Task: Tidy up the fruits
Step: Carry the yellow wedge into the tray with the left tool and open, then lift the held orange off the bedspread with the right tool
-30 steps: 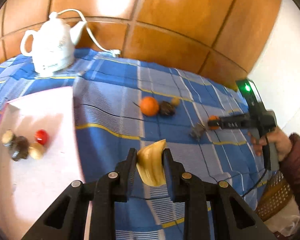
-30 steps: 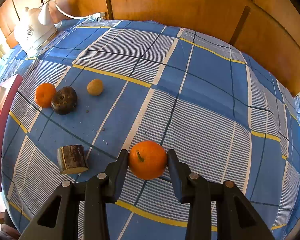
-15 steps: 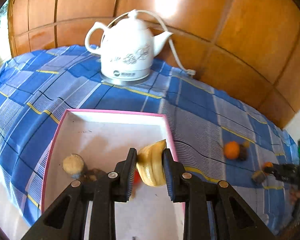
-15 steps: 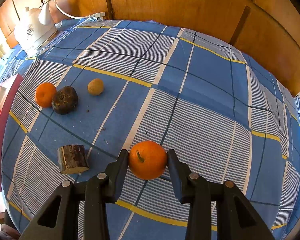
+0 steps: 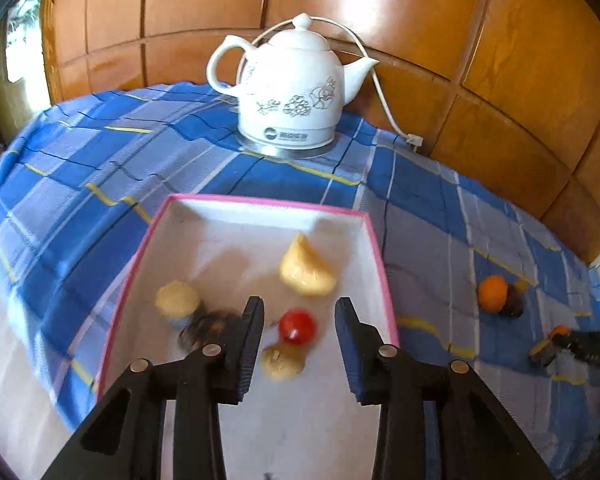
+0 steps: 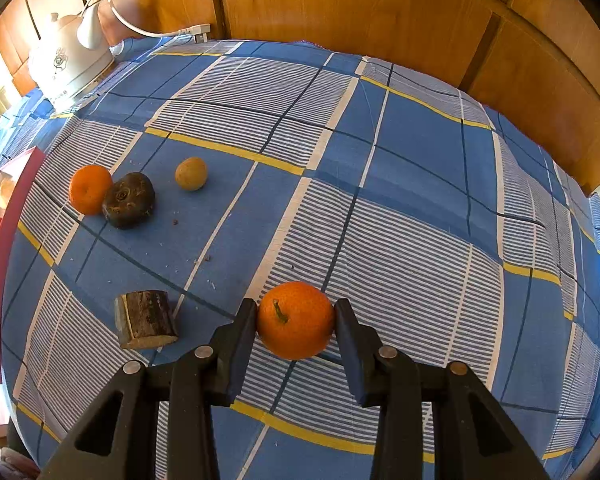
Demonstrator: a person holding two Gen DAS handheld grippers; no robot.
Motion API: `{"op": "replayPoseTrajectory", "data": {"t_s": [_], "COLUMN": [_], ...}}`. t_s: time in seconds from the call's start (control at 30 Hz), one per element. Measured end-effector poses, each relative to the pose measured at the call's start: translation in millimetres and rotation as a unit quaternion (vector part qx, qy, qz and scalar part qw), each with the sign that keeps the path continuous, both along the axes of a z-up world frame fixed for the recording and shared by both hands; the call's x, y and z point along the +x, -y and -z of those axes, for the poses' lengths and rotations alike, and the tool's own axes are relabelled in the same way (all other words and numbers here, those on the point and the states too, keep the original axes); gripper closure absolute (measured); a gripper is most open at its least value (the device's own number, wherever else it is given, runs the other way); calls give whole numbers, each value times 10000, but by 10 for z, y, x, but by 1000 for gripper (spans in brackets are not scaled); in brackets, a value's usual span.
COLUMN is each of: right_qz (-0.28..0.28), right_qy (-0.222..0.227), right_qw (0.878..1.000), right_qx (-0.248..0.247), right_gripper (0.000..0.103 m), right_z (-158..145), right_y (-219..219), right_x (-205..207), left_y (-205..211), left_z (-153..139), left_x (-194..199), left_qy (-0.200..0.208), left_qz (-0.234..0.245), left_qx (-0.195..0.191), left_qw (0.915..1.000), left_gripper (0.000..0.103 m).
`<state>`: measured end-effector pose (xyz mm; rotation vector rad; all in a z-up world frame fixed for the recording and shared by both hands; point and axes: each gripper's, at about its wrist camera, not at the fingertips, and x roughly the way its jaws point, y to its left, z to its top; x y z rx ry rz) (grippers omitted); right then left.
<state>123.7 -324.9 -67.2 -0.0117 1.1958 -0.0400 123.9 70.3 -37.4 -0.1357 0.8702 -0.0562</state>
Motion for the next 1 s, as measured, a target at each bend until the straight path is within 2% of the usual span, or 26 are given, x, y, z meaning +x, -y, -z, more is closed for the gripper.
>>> {"op": "replayPoseTrajectory", "data": {"t_s": [0.13,0.37,0.7,1.0], "right_qz": [1,-19,-36,-48], "right_qy": [3,19,48,48], "right_qw": [10000,10000,9999,9999], "right_qx": [-14,-63,-102,-108], "right_gripper": [63,63,63,63], "right_z": [-9,-20,-29,-39], "right_y": [-20,-48,-75,-75], "right_x": [-5,-20,-45,-49], "left_y": [21,123,307,350], "left_z": [-5,-98,-209,-171], "left_x": [-216,-450,-590,-627], "left_qy": [10,147,277,171], "left_qz": [-165,-171,113,180], "left_qx": [154,252,327,292], "left_qw": [9997,9994,9990,9993], "left_gripper": [65,58,56,55]}}
